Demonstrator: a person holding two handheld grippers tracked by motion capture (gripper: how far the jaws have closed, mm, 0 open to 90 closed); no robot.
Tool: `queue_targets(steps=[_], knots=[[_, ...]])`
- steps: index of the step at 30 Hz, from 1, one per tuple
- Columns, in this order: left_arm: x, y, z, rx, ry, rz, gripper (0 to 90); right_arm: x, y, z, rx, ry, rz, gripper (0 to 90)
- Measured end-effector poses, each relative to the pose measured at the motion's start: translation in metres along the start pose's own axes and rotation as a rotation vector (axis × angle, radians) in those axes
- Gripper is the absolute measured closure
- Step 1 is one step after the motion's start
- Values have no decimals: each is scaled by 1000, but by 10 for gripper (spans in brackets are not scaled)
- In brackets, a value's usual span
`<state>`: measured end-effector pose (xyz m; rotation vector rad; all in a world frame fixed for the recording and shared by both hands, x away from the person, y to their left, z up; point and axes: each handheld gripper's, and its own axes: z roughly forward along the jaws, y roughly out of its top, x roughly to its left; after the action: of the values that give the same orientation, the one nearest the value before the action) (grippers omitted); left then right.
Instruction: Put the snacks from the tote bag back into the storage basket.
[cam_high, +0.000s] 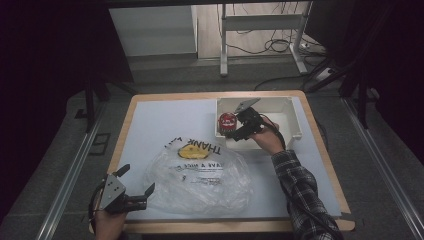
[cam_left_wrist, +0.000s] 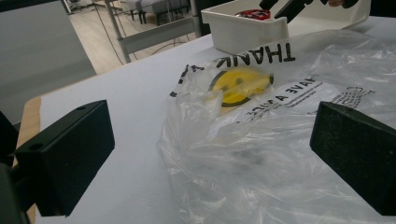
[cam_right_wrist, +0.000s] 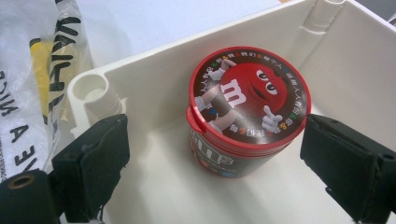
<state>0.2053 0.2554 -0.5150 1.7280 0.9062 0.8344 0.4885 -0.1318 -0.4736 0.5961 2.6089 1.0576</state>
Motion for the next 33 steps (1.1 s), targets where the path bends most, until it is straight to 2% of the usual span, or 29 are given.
queue_targets(steps=[20, 33], knots=[[0, 0, 0, -2, -5, 2, 0, 4, -8, -10, -19, 1, 8, 86], [0, 0, -1, -5, -10, 0, 0, 12, -11, -16, -22, 5, -1, 86]])
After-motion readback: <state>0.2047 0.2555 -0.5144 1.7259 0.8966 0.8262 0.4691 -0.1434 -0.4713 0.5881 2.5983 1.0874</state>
